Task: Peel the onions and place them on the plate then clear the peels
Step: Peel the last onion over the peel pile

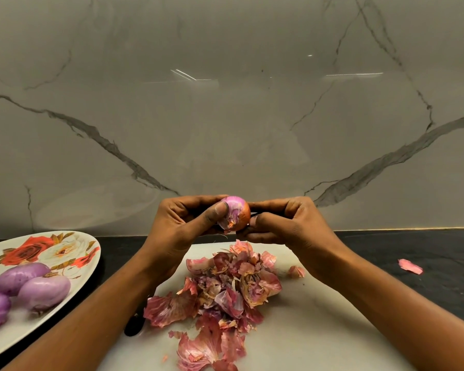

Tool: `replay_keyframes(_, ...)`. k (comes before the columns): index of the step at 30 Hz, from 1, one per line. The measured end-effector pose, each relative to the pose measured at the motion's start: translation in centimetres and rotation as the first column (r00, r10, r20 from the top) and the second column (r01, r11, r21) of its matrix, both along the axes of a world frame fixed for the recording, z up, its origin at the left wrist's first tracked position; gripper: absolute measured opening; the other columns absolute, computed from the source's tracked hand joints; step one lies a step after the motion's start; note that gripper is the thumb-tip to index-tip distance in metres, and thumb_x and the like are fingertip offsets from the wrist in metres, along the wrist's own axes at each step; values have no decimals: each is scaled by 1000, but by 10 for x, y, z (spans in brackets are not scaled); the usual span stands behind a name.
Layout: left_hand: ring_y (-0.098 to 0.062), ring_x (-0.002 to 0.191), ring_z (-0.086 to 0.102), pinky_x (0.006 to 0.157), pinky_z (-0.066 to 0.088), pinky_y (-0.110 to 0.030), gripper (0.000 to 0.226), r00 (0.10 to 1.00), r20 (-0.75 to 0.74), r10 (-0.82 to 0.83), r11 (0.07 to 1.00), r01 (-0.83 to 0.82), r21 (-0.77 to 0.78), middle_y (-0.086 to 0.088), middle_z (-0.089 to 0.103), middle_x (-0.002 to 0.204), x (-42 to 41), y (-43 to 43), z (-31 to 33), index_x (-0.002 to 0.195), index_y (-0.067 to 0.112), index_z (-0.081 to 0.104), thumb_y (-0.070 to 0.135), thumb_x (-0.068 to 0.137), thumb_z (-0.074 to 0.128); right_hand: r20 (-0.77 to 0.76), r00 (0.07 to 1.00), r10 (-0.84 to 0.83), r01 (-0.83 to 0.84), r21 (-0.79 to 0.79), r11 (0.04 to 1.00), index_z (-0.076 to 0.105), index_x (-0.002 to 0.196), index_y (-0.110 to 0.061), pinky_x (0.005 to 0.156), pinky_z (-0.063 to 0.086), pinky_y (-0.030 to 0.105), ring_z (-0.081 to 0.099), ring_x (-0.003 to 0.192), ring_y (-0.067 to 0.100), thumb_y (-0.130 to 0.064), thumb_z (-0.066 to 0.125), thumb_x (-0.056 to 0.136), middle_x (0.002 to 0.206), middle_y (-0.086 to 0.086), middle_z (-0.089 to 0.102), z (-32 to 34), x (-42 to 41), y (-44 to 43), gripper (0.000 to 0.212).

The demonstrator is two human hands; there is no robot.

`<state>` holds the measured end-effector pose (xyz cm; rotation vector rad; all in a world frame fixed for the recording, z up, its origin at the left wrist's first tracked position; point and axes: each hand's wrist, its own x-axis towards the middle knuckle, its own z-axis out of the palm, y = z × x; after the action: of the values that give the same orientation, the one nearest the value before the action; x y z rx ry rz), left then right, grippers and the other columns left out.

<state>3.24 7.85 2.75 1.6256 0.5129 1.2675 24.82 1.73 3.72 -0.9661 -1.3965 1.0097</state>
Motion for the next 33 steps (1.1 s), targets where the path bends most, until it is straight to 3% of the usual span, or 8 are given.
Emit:
replay_keyframes(3,-30,104,77,84,64,-32,39,999,-34,27,999,-26,18,-10,81,111,1,0,-1,115,10,77,26,80,77,-1,1000,11,-11,-17,1000,76,120,-7,91,64,39,80,98,31,-12,76,92,105,14,81,-1,0,2,29)
replay_keyframes(9,-31,106,77,84,65,-34,46,999,-39,5,1000,-4,24,-11,80,114,2,0,-3,118,9,77,30,77,80,18,1000,-14,13,6,1000,76,121,-6,91,65,40,80,98,29,-9,78,92,105,11,81,-4,3,3,30)
replay_keyframes(16,-31,108,76,84,64,-33,57,1000,-2,-19,1000,20,10,-12,79,117,-1,1,-2,117,16,80,49,72,89,20,1000,-2,1,25,1000,76,123,-9,91,64,38,80,99,29,-5,76,92,107,11,81,-4,2,3,31)
replay_keyframes(23,-28,106,77,83,64,-32,41,999,-32,16,999,-15,35,-9,81,113,2,0,-2,117,10,76,24,79,77,25,1000,-14,13,29,999,76,123,-7,91,64,42,79,99,29,-4,77,91,107,10,81,-6,3,4,32)
replay_keyframes(28,-29,103,78,81,65,-32,35,1000,12,16,1000,-16,12,-10,81,110,3,0,-2,110,18,83,30,78,77,63,993,-98,94,73,993,77,120,-8,88,65,38,81,92,26,7,71,92,102,9,82,-9,1,4,32)
replay_keyframes(33,-28,104,78,86,65,-36,38,999,-25,28,999,-28,24,-10,81,111,3,2,-5,117,8,76,20,81,75,43,997,-71,69,48,997,77,119,-4,84,65,34,80,92,29,3,68,96,101,12,82,-6,3,5,26)
